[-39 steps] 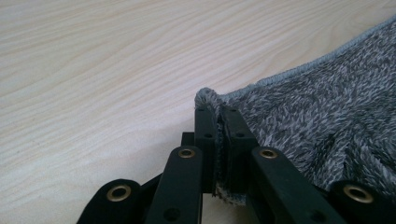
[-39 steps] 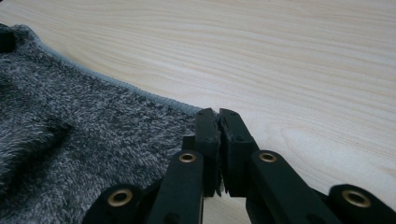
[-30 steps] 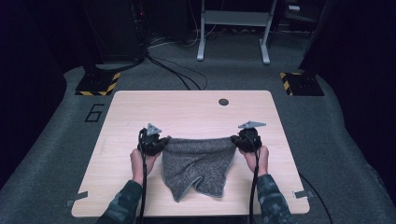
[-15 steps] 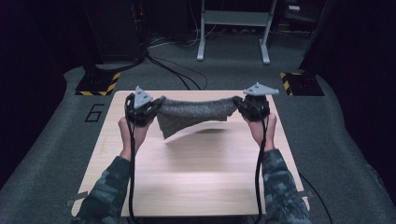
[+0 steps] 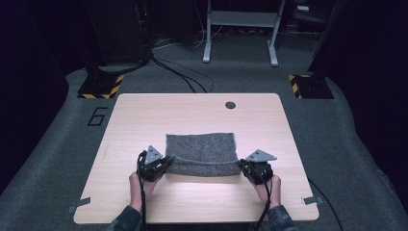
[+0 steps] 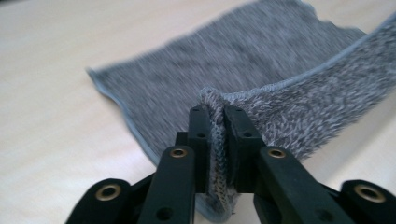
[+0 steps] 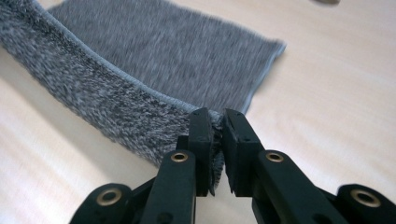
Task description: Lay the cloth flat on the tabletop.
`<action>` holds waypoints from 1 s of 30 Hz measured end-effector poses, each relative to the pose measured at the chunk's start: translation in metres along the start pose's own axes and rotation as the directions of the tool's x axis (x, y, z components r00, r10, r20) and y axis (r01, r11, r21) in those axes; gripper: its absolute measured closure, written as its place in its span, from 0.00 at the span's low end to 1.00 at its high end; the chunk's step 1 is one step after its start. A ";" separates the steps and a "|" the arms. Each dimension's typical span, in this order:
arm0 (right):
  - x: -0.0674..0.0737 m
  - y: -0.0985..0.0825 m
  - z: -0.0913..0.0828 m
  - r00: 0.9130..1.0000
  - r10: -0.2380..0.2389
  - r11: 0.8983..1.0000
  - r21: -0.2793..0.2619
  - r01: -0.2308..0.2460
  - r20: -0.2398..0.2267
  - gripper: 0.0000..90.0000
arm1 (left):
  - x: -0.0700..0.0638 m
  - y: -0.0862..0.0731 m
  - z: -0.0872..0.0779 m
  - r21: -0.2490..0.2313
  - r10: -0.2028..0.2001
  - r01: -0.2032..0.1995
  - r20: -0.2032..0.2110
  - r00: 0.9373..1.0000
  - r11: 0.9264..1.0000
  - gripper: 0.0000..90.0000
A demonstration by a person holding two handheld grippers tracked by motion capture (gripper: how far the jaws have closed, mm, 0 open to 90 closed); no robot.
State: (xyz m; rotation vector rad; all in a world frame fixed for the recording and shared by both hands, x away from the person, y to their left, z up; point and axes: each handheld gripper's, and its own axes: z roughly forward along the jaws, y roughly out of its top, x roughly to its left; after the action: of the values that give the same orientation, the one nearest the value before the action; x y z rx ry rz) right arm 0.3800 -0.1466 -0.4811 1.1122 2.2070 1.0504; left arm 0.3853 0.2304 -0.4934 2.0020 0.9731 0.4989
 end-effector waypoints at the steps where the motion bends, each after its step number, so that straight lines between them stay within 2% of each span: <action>1: 0.003 -0.009 -0.002 1.000 0.005 1.000 0.005 -0.005 -0.008 0.90 | -0.001 -0.004 -0.002 -0.001 -0.015 0.015 0.017 1.000 1.000 0.85; 2: 0.005 -0.012 -0.004 1.000 0.021 1.000 0.011 -0.021 -0.015 0.88 | -0.001 -0.008 -0.004 0.007 -0.030 0.030 0.041 0.999 1.000 0.83; 4: 0.005 -0.014 -0.006 1.000 0.021 1.000 0.012 -0.020 -0.023 0.87 | -0.002 -0.015 -0.009 0.009 -0.045 0.045 0.055 0.997 0.999 0.82; 6: 0.008 -0.019 -0.011 0.999 0.031 0.999 0.018 -0.030 -0.041 0.81 | -0.003 -0.021 -0.015 0.022 -0.061 0.059 0.073 0.995 0.998 0.77; 7: 0.007 -0.021 -0.017 0.998 0.037 0.999 0.015 -0.036 -0.053 0.76 | -0.003 -0.022 -0.018 0.024 -0.066 0.064 0.073 0.995 0.998 0.69; 8: 0.005 -0.022 -0.020 0.997 0.048 0.999 0.010 -0.048 -0.062 0.74 | -0.002 -0.024 -0.026 0.021 -0.086 0.084 0.102 0.991 0.996 0.66; 9: 0.005 -0.022 -0.020 0.997 0.048 0.999 0.010 -0.048 -0.062 0.74 | -0.002 -0.024 -0.026 0.021 -0.086 0.084 0.102 0.991 0.996 0.61; 10: 0.000 -0.021 -0.026 0.995 0.075 0.997 -0.007 -0.075 -0.061 0.72 | -0.002 -0.023 -0.030 0.017 -0.094 0.093 0.085 0.992 0.996 0.54; 11: 0.000 -0.021 -0.026 0.995 0.075 0.997 -0.007 -0.075 -0.061 0.72 | -0.001 -0.022 -0.033 0.016 -0.105 0.104 0.091 0.990 0.994 0.54; 12: -0.004 -0.017 -0.029 0.993 0.096 0.995 -0.022 -0.097 -0.073 0.68 | 0.003 -0.017 -0.037 0.001 -0.107 0.107 0.070 0.992 0.994 0.48; 14: -0.010 -0.012 -0.030 0.993 0.103 0.994 -0.037 -0.105 -0.065 0.64 | 0.005 -0.015 -0.039 -0.003 -0.110 0.111 0.063 0.992 0.994 0.42; 15: -0.013 -0.009 -0.030 0.992 0.109 0.993 -0.042 -0.112 -0.063 0.63 | 0.008 -0.012 -0.039 -0.003 -0.124 0.124 0.056 0.991 0.992 0.39; 17: -0.015 -0.006 -0.028 0.992 0.111 0.992 -0.046 -0.114 -0.061 0.61 | 0.012 -0.006 -0.037 -0.019 -0.144 0.145 0.027 0.989 0.989 0.37; 18: -0.021 0.001 -0.022 0.991 0.126 0.991 -0.038 -0.128 -0.050 0.57 | 0.016 -0.002 -0.035 -0.014 -0.147 0.148 0.017 0.989 0.989 0.33; 21: -0.026 0.006 -0.015 0.991 0.126 0.992 -0.022 -0.126 -0.035 0.55 | 0.021 0.008 -0.028 0.000 -0.144 0.144 -0.020 0.989 0.990 0.33; 22: -0.031 0.010 -0.005 0.991 0.133 0.991 0.000 -0.133 -0.024 0.54 | 0.026 0.013 -0.021 0.025 -0.131 0.132 -0.040 0.991 0.991 0.32; 23: -0.031 0.010 -0.005 0.991 0.133 0.991 0.000 -0.133 -0.024 0.54 | 0.026 0.013 -0.021 0.025 -0.131 0.132 -0.040 0.991 0.991 0.31; 24: -0.035 0.013 0.006 0.989 0.145 0.989 0.037 -0.144 -0.016 0.52 | 0.029 0.016 -0.015 0.047 -0.134 0.136 -0.046 0.990 0.990 0.30; 25: -0.035 0.013 0.006 0.989 0.145 0.989 0.037 -0.144 -0.016 0.52 | 0.031 0.016 -0.010 0.064 -0.135 0.138 -0.052 0.990 0.988 0.30; 26: -0.038 0.014 0.016 0.988 0.155 0.986 0.063 -0.154 -0.014 0.52 | 0.034 0.017 -0.002 0.106 -0.143 0.148 -0.049 0.988 0.983 0.29; 27: -0.038 0.014 0.016 0.988 0.155 0.986 0.063 -0.154 -0.014 0.52 | 0.036 0.016 0.002 0.122 -0.150 0.155 -0.049 0.988 0.980 0.29; 29: -0.038 0.013 0.024 0.989 0.151 0.984 0.101 -0.150 -0.004 0.47 | 0.039 0.014 0.012 0.167 -0.150 0.155 -0.039 0.988 0.974 0.28; 30: -0.038 0.012 0.028 0.987 0.158 0.981 0.118 -0.156 -0.006 0.47 | 0.039 0.014 0.015 0.173 -0.147 0.150 -0.031 0.989 0.973 0.27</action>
State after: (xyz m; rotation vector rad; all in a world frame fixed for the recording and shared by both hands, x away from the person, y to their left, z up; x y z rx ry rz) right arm 0.4257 -0.1613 -0.4866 1.3535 2.2478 1.0059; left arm 0.4249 0.2484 -0.4906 2.0619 1.2038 0.3596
